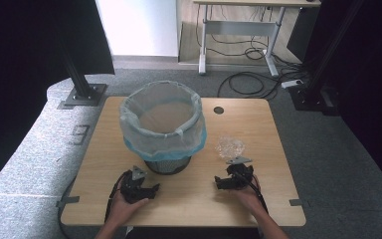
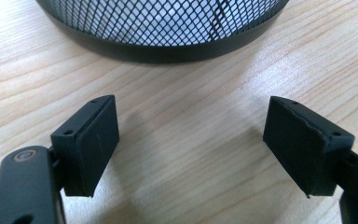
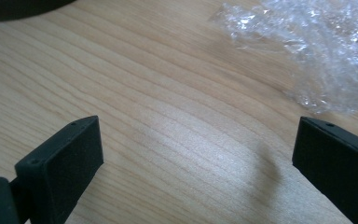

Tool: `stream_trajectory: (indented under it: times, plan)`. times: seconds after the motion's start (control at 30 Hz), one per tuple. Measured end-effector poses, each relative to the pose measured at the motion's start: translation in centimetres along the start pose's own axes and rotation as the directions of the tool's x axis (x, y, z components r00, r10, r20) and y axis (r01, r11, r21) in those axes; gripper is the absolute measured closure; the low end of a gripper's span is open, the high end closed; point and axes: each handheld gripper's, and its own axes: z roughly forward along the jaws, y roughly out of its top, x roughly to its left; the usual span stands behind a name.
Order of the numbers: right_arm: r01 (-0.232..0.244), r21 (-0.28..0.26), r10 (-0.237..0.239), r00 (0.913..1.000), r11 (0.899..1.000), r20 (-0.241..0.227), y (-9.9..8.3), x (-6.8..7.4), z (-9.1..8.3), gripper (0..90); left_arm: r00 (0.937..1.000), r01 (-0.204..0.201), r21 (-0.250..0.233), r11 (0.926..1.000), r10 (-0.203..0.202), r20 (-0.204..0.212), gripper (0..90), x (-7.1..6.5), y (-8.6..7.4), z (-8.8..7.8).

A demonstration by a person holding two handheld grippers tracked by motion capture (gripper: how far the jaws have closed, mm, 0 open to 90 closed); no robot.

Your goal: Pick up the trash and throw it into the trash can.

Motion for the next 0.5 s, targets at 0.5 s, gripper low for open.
stream_trajectory:
  times: [0.5]
  plan:
    - [-0.055, -0.009, 0.055, 0.9982, 0.998, 0.026, -0.36, -0.41, -0.83, 2.3, 0.9997, -0.019, 0.001, 0.9998, 0.019, 0.018, 17.7, 0.09, 0.7, 0.69]
